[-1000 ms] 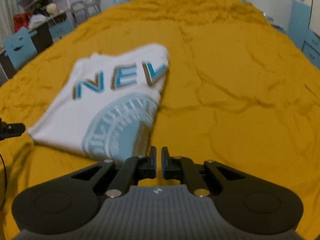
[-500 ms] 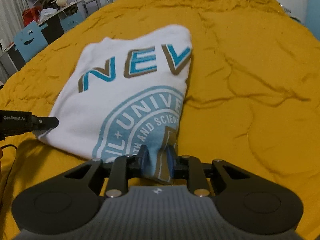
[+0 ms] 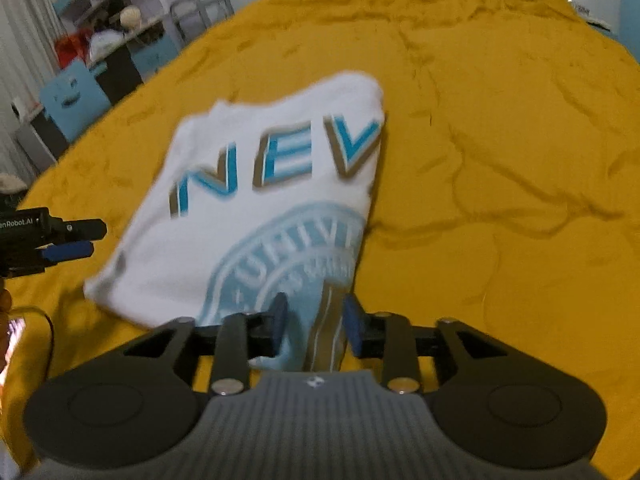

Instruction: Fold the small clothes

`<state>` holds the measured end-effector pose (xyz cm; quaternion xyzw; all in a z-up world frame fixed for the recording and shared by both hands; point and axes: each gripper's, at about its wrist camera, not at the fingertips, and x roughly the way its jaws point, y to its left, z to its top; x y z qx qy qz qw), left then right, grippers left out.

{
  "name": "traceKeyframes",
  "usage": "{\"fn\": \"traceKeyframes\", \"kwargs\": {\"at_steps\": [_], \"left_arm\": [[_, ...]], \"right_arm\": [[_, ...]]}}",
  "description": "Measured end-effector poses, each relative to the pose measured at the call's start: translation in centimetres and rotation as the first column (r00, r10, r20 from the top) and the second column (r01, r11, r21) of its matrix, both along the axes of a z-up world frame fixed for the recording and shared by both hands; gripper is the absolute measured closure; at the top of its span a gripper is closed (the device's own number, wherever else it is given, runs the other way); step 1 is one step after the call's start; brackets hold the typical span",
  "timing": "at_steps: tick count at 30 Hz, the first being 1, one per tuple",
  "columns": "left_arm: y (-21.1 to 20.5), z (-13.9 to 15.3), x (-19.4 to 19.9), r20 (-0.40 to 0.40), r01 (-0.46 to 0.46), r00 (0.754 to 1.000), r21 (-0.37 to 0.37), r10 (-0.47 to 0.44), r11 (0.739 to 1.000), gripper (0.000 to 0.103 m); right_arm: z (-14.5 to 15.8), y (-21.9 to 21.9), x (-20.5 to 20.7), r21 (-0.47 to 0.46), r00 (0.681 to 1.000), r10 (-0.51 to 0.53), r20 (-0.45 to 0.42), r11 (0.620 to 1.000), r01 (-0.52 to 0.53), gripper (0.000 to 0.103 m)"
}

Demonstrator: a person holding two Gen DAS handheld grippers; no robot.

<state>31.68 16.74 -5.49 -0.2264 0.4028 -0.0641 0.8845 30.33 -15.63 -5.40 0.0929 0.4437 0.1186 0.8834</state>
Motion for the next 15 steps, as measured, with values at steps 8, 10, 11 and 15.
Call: {"fn": "traceKeyframes", "kwargs": {"at_steps": [8, 10, 11, 15], "left_arm": [[1.5, -3.0, 6.7, -0.004, 0.006, 1.0, -0.195, -0.007, 0.981, 0.014], [1.5, -4.1, 8.1, -0.027, 0.006, 1.0, -0.214, -0.012, 0.977, 0.014], [1.4, -4.5, 8.8, -0.03, 0.012, 0.999, -0.218, -0.019, 0.976, 0.014], [1.6, -6.2, 11.1, -0.036, 0.022, 0.999, -0.237, -0.032, 0.971, 0.013]], "right_arm": [[-0.4, -3.2, 4.9, 0.236, 0.992, -0.128, -0.016, 0.963, 0.128, 0.029], [-1.1, -3.9, 6.4, 0.275, 0.986, -0.162, -0.04, 0.947, 0.167, 0.029], [-1.5, -4.3, 7.1, 0.299, 0.982, -0.177, -0.057, 0.936, 0.186, 0.029], [-3.2, -5.1, 9.3, 0.351, 0.973, -0.211, -0.097, 0.907, 0.231, 0.029]]}}
